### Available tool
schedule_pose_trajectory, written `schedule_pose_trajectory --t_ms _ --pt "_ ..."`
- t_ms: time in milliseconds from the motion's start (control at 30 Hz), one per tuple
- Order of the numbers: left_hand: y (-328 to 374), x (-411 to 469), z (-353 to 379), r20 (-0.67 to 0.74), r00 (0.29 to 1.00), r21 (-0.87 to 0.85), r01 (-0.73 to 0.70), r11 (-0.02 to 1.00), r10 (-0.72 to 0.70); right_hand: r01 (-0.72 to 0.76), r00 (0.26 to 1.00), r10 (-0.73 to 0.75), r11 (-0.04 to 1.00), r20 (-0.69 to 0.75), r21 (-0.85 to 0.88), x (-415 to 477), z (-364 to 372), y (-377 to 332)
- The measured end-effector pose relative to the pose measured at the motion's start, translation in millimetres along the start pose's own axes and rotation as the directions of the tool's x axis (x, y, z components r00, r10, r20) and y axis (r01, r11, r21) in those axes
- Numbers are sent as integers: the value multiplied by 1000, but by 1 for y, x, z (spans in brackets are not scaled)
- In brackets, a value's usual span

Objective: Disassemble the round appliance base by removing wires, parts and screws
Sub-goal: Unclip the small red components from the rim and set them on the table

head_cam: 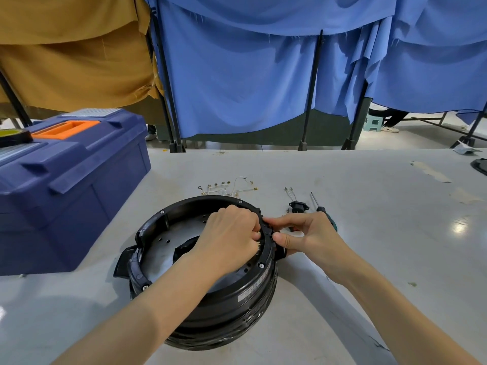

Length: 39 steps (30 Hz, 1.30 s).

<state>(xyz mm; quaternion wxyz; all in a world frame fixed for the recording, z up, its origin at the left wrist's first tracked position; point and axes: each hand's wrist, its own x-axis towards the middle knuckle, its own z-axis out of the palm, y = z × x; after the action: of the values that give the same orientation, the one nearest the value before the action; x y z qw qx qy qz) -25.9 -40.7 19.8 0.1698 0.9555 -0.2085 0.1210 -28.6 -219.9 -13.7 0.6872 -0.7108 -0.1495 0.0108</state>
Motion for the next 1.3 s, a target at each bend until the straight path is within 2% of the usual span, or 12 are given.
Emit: schedule_pose_trajectory --t_ms 633,833,1300 --pt "2 1 3 -19 999 57 -45 997 46 -10 1000 9 1000 -18 -15 1 2 0" --pt "3 3 3 -21 1000 27 -13 1000 13 -16 1000 16 1000 -19 -16 1 2 0" --pt "2 4 5 -19 999 42 -50 998 50 -6 1000 6 1000 -13 -5 2 0 1"
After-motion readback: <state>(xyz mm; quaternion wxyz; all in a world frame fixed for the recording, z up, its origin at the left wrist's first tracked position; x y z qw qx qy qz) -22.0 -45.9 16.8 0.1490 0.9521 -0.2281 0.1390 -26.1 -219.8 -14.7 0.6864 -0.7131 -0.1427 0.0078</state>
